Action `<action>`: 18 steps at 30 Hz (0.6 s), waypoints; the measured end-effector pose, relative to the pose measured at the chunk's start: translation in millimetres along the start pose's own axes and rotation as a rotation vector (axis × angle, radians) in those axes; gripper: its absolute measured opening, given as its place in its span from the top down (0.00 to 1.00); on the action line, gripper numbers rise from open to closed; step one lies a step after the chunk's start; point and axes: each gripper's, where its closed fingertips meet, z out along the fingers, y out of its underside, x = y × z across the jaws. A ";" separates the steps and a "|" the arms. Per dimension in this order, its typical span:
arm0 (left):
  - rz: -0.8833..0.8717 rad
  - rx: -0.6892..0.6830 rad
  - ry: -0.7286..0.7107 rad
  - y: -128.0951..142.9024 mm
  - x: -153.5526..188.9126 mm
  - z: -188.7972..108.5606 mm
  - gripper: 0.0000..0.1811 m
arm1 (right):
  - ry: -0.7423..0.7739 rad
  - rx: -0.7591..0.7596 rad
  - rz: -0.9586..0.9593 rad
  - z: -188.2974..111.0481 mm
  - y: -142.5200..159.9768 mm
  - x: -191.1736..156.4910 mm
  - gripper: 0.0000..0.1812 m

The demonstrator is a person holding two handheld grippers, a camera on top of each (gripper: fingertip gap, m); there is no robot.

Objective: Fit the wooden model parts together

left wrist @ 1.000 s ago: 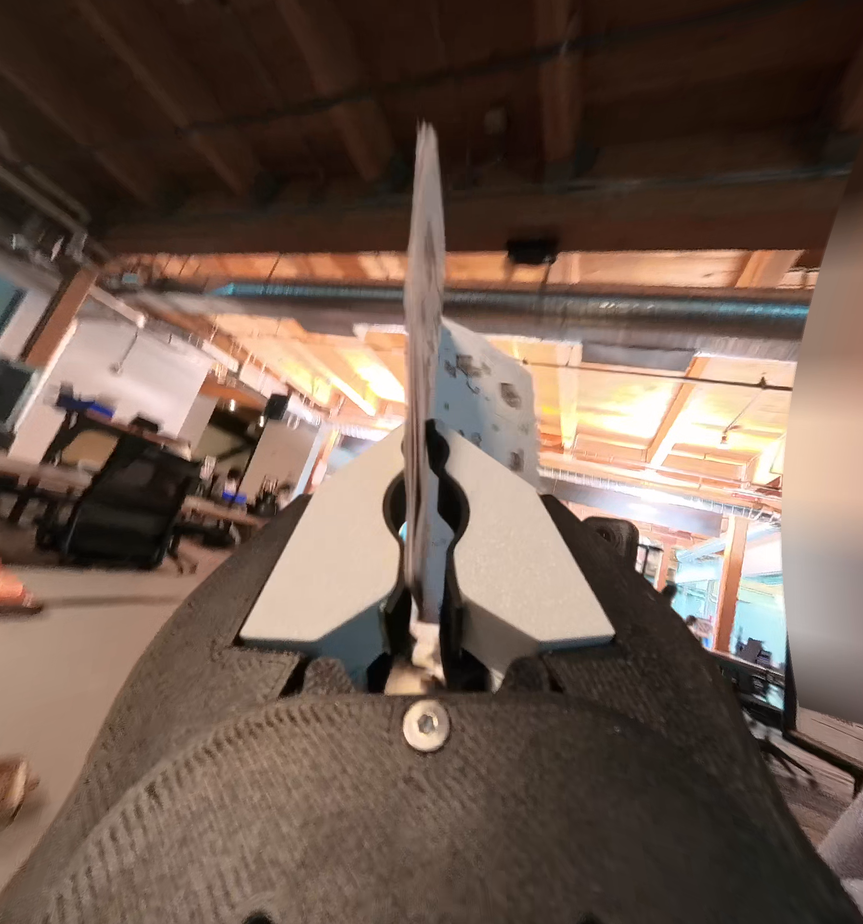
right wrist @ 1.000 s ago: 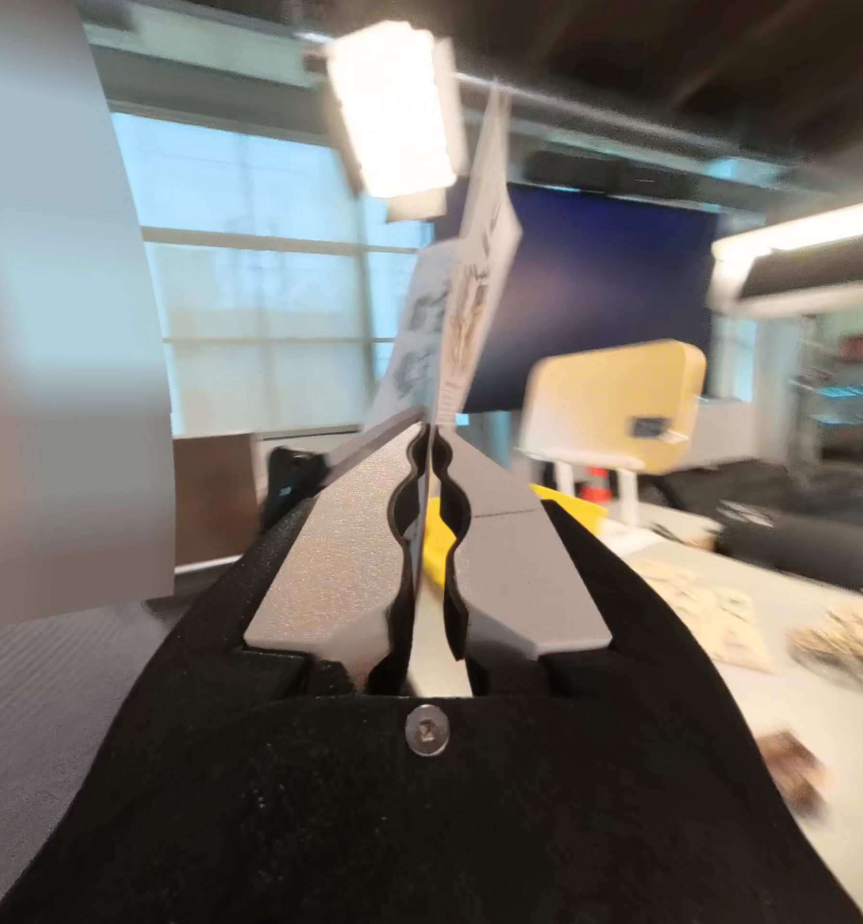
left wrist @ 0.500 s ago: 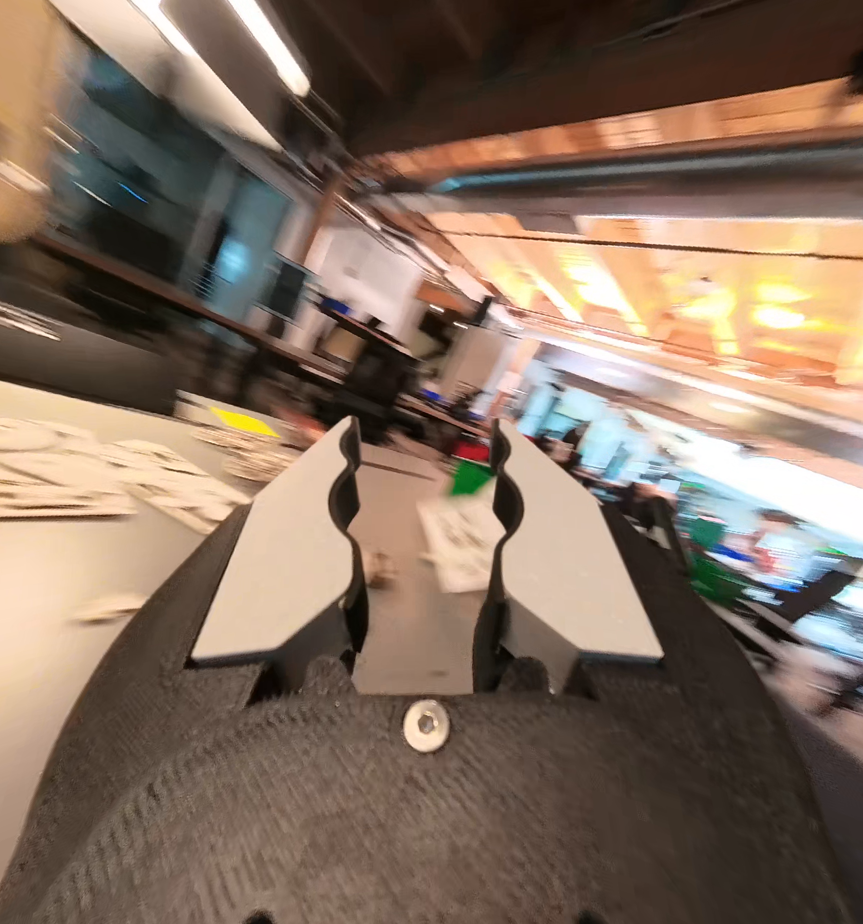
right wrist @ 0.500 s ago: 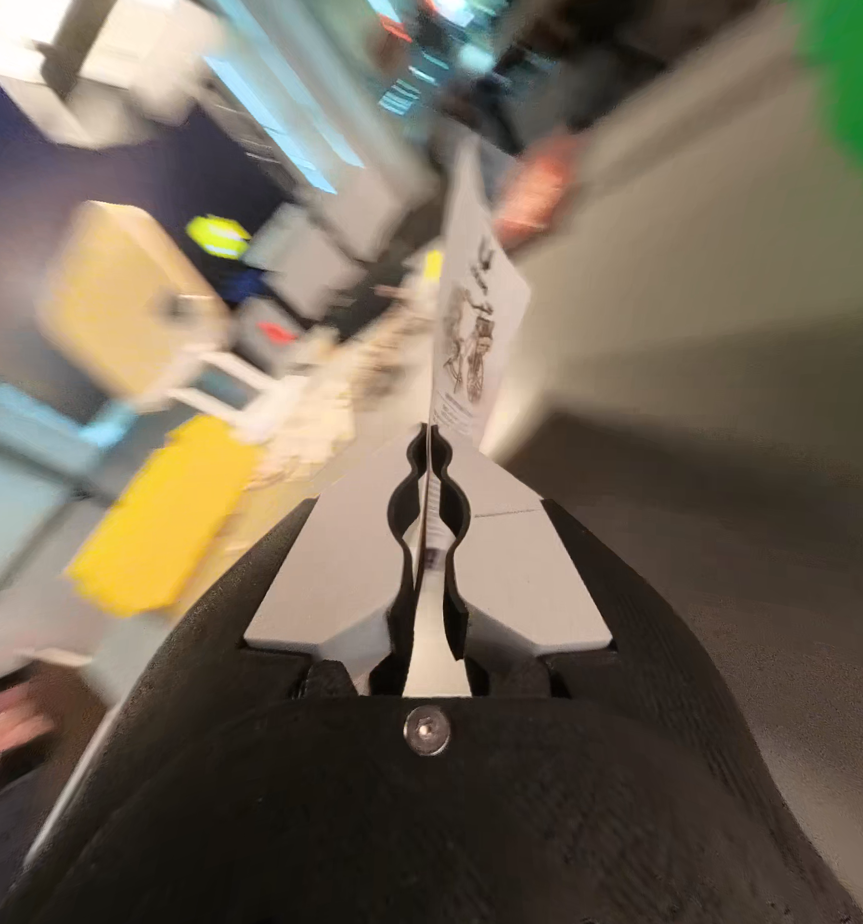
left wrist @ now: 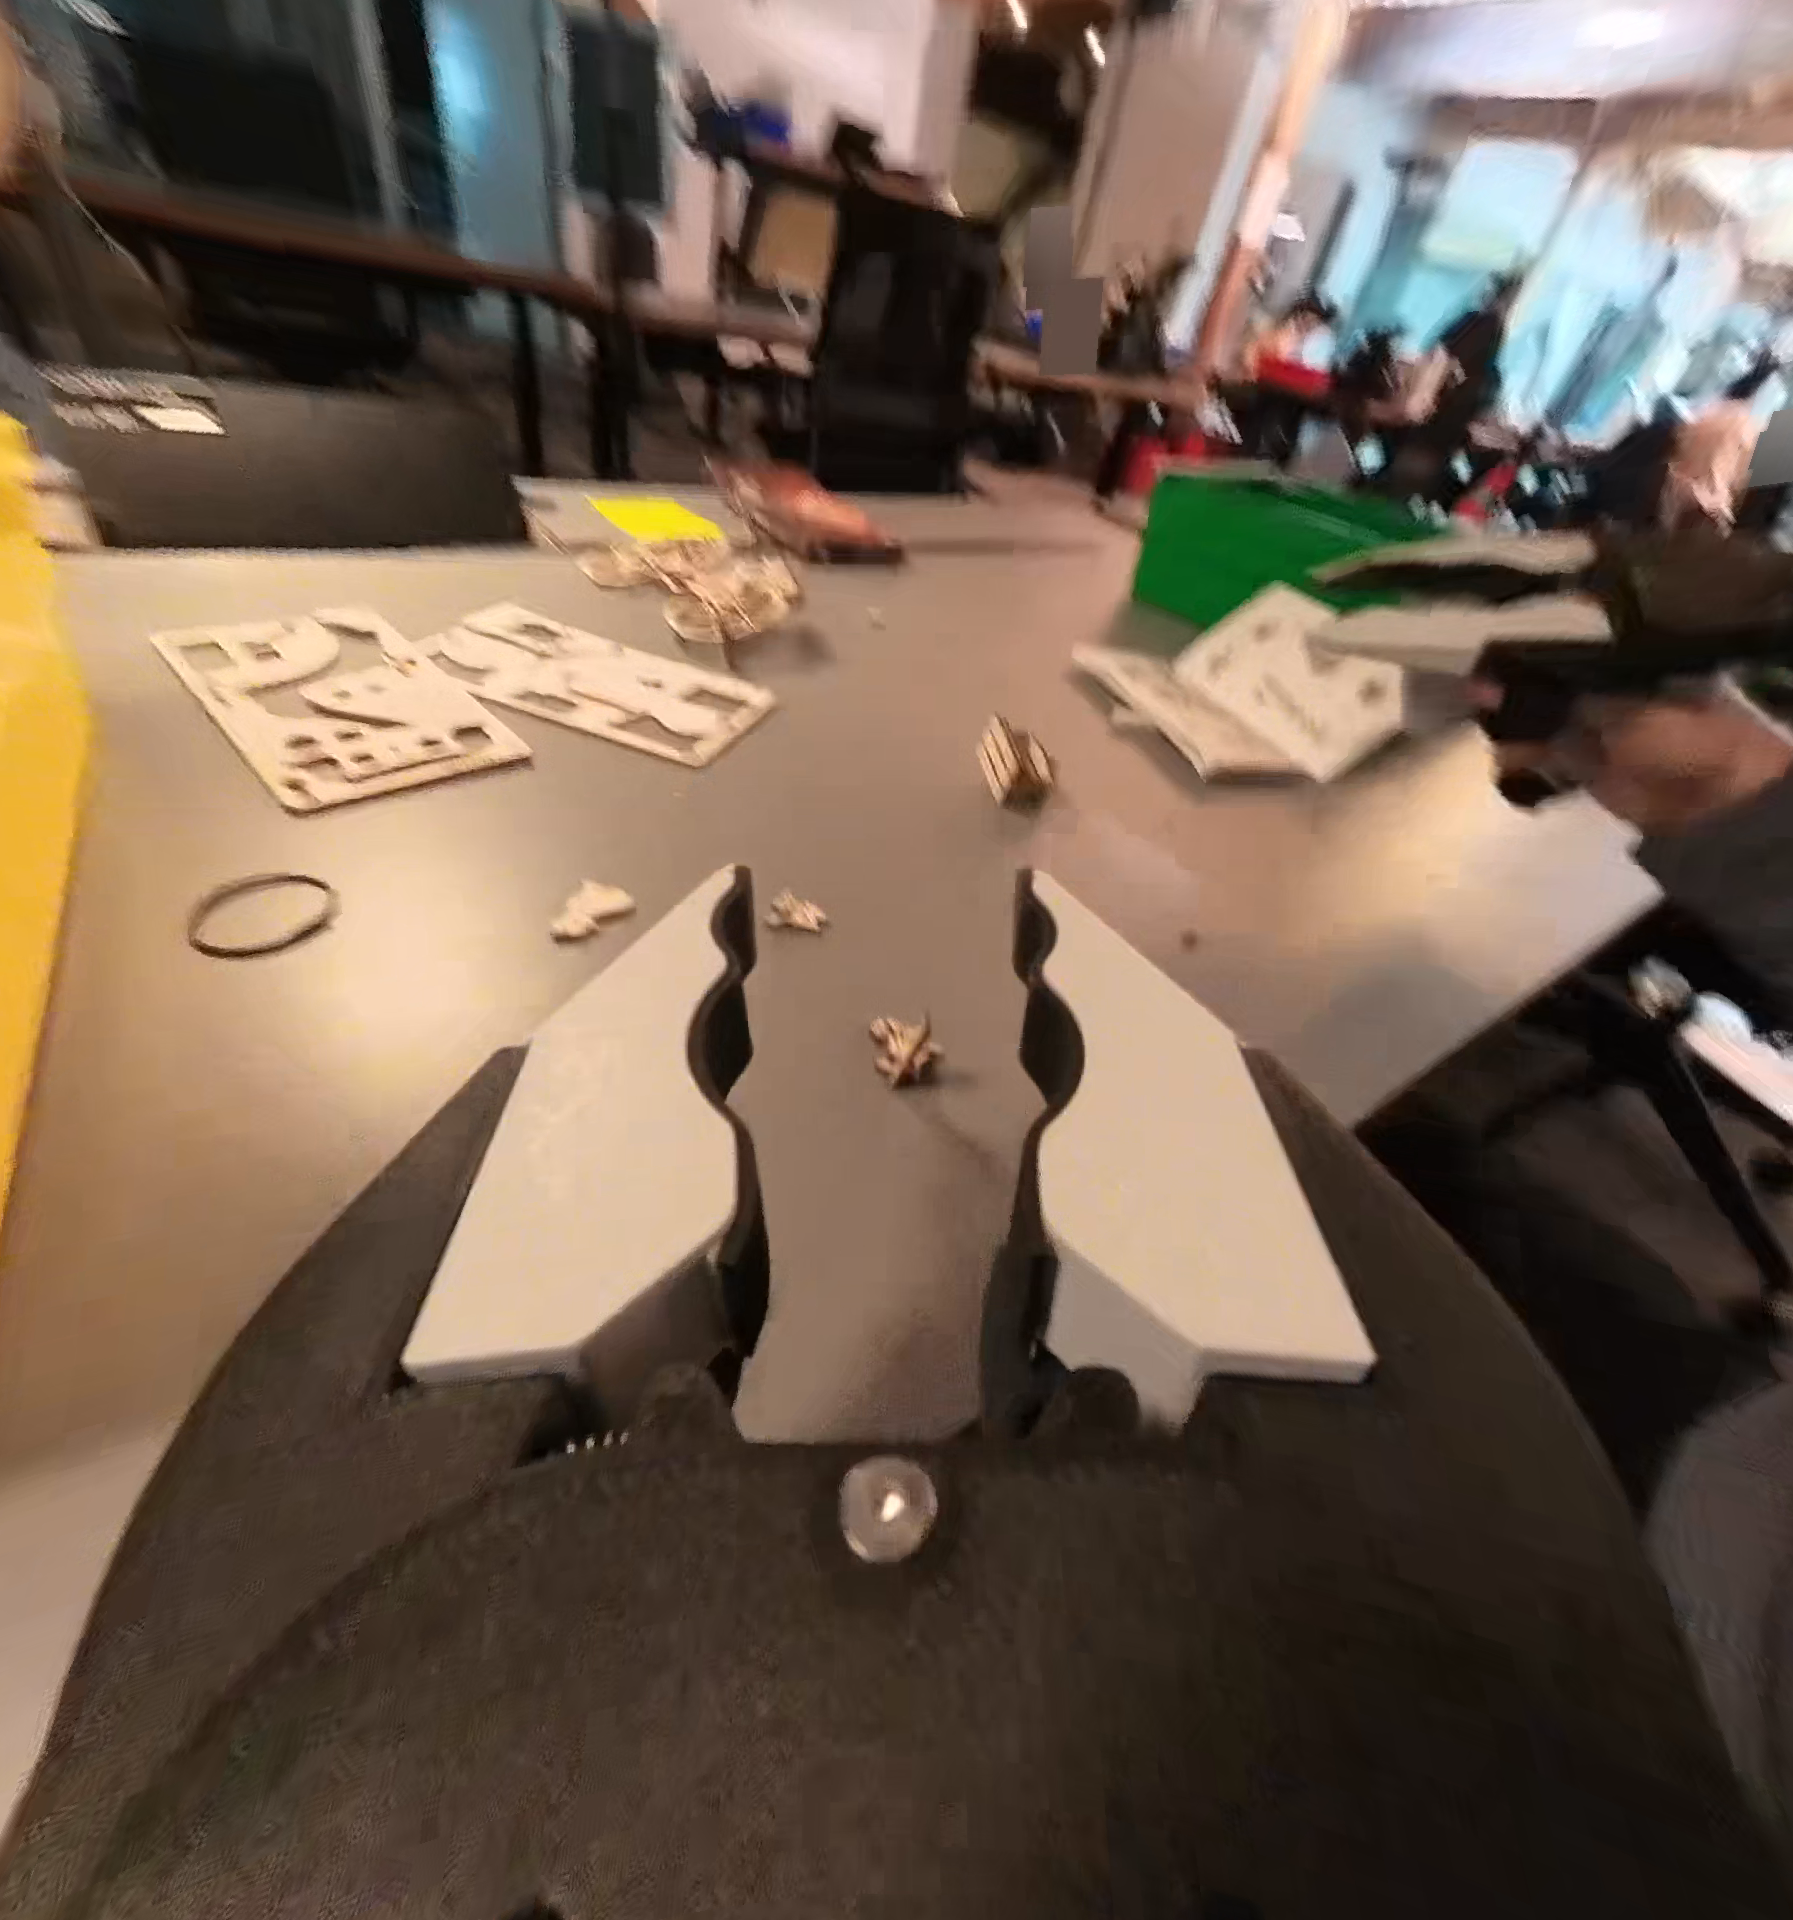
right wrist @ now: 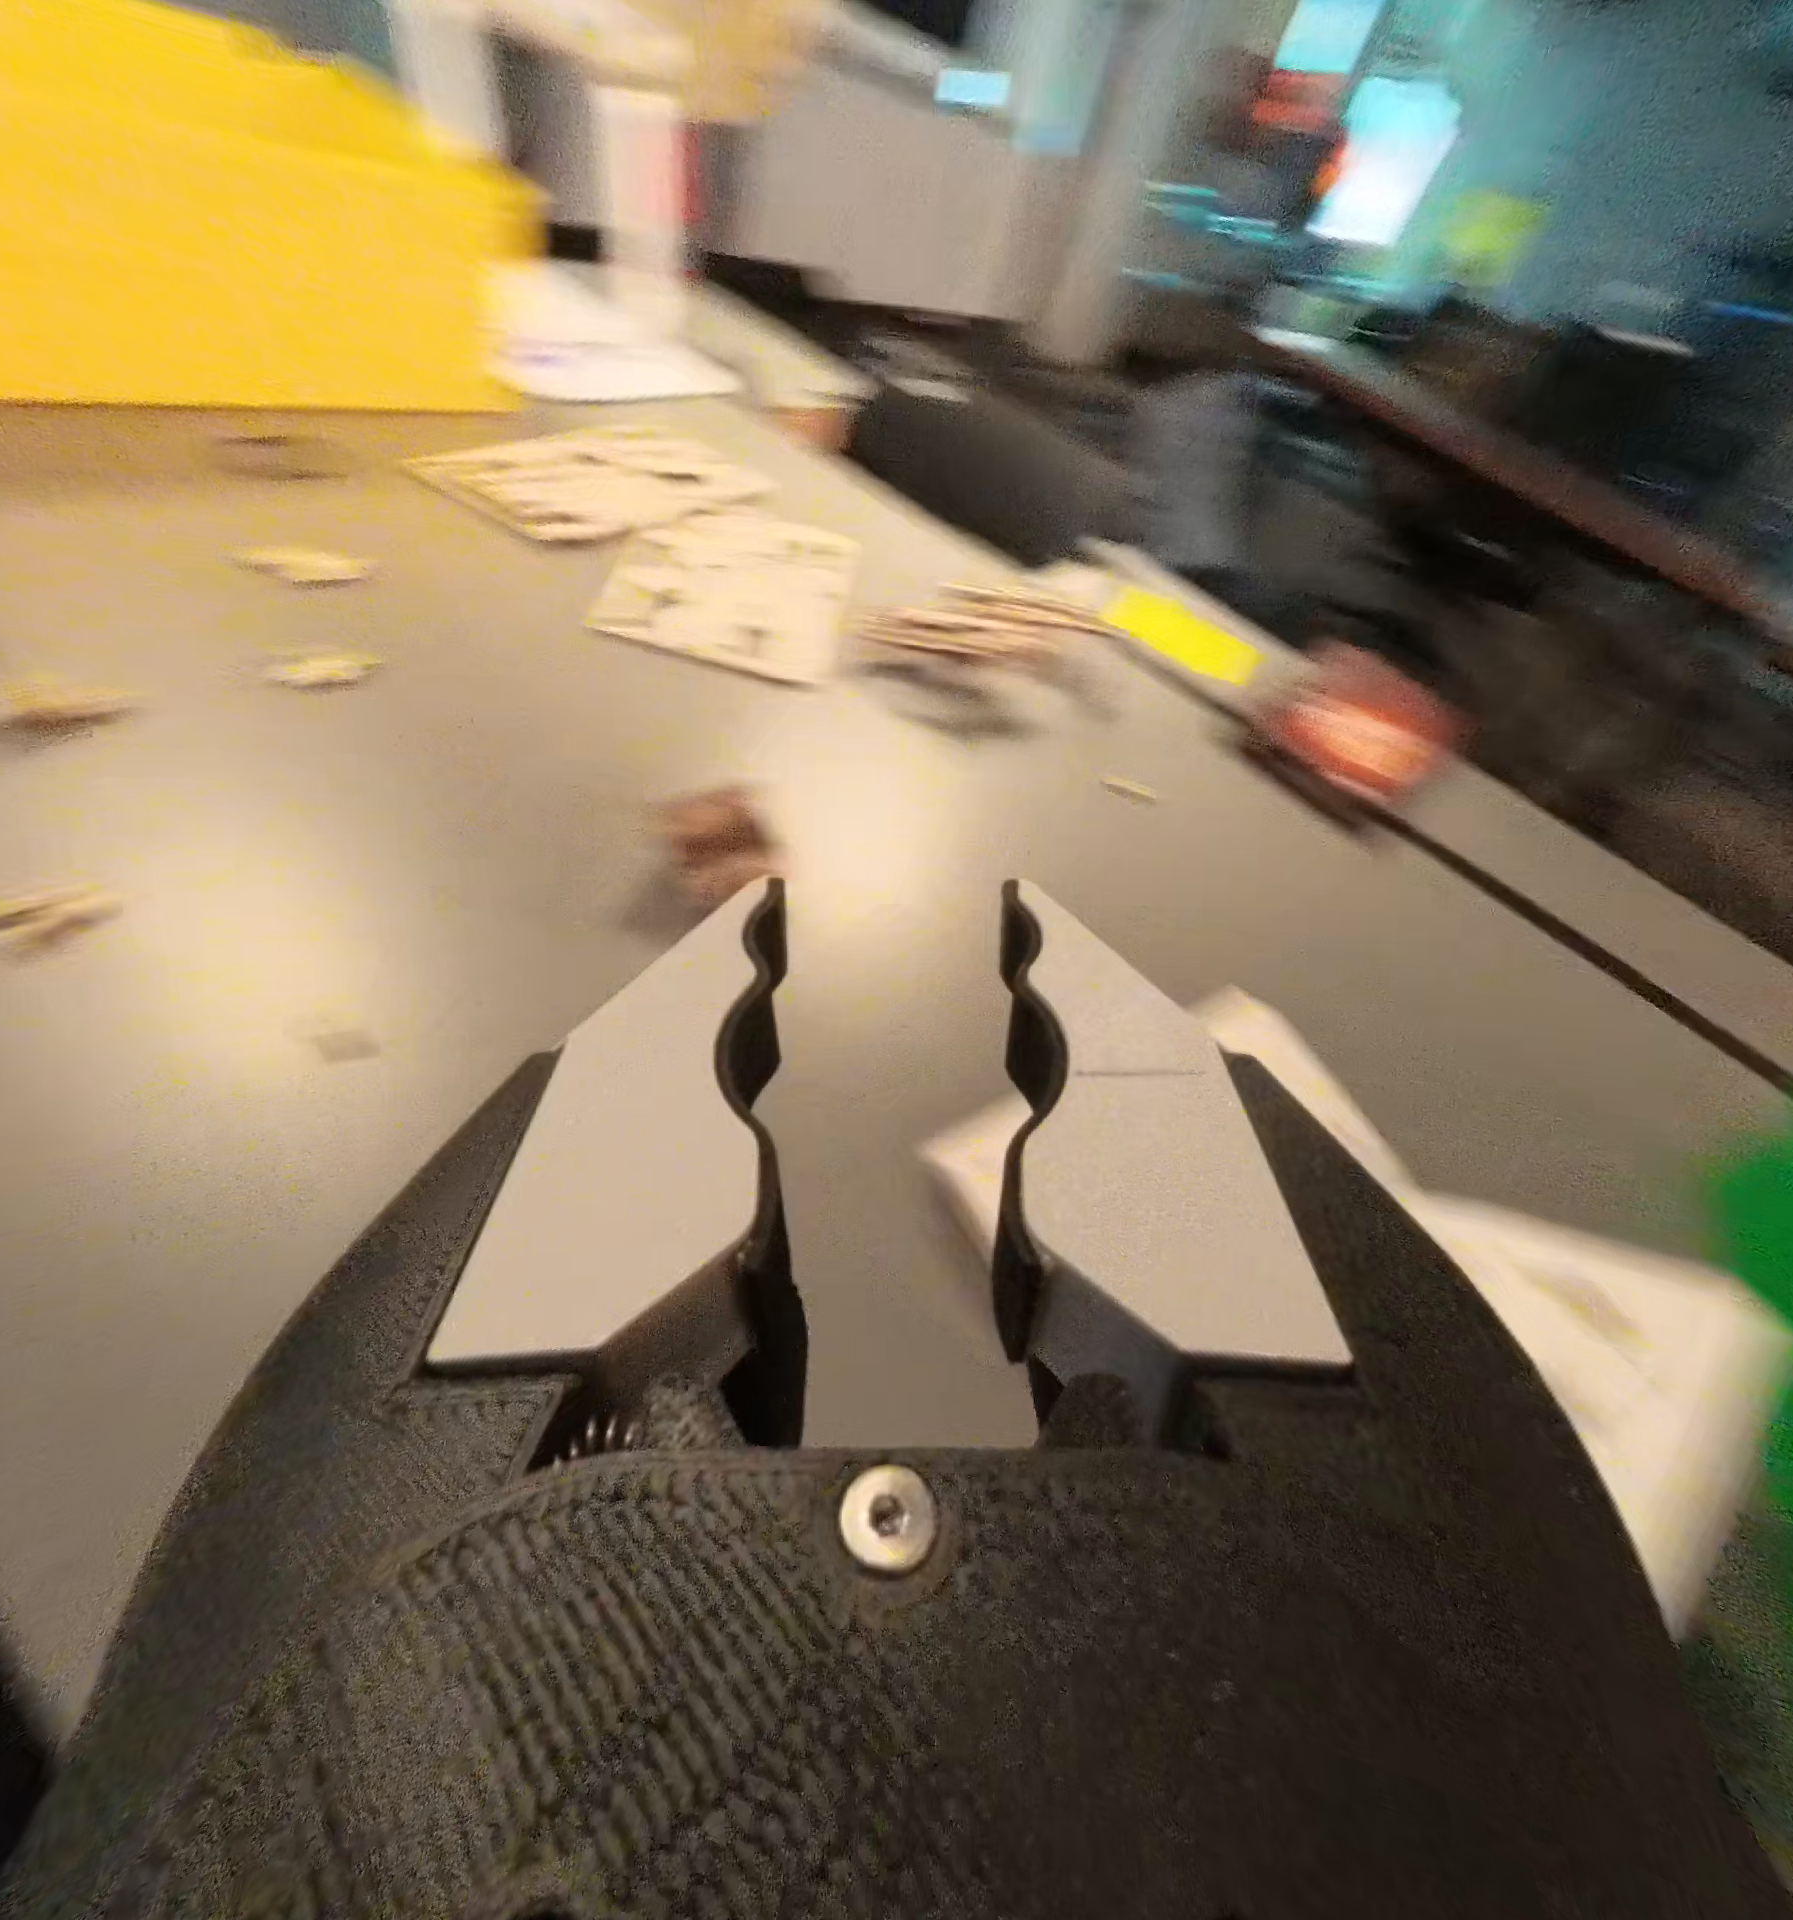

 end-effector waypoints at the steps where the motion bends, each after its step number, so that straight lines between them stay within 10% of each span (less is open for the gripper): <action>1: 0.003 -0.060 0.041 11.0 3.4 4.3 0.74 | -0.188 0.005 -0.061 9.9 -6.8 -41.0 0.78; 7: 0.145 -0.311 0.164 55.9 8.8 17.8 0.82 | -0.848 -0.028 -0.412 44.1 -3.1 -188.9 0.79; 18: 0.203 -0.499 0.210 91.2 1.2 33.4 0.83 | -1.318 0.012 -0.448 91.7 -6.6 -253.2 0.81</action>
